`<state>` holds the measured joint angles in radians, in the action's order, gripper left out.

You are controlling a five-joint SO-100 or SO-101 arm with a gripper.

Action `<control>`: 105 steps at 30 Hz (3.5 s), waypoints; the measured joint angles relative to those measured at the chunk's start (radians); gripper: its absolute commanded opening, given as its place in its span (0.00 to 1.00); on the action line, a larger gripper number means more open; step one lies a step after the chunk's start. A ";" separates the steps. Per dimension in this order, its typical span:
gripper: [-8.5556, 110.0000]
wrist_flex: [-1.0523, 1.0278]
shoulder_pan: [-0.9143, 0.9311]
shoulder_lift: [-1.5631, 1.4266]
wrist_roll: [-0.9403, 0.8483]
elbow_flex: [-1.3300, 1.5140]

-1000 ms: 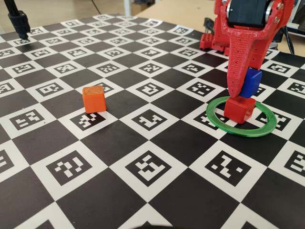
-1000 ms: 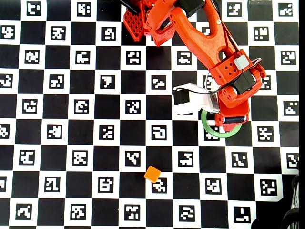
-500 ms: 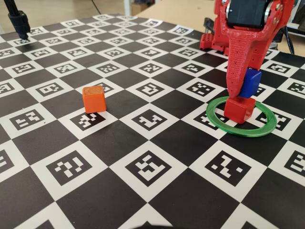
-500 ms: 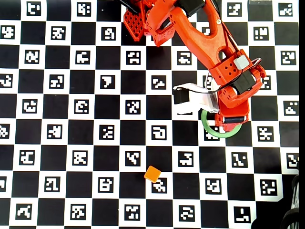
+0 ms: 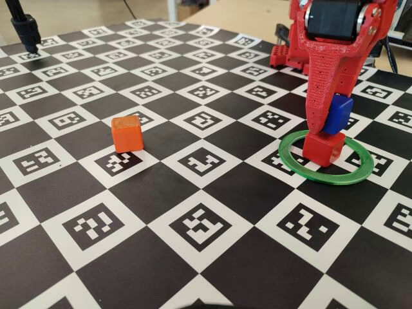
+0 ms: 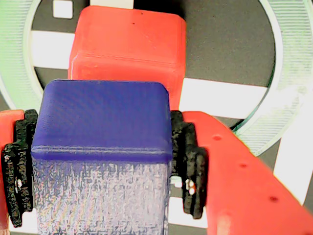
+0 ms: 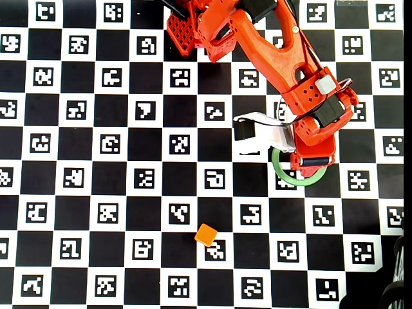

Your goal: Grab the red cube then put it in the green circle then put the blue cube on top and finally the orange cube on top

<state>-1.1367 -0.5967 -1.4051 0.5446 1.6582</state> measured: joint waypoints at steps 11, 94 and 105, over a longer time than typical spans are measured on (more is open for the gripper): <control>0.09 0.000 0.000 0.000 0.017 0.000; 0.43 -0.071 -0.034 -0.092 0.043 0.069; 0.43 -0.239 0.021 -0.094 -0.028 -0.089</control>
<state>-1.3760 -0.5752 -1.4987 0.5170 1.5693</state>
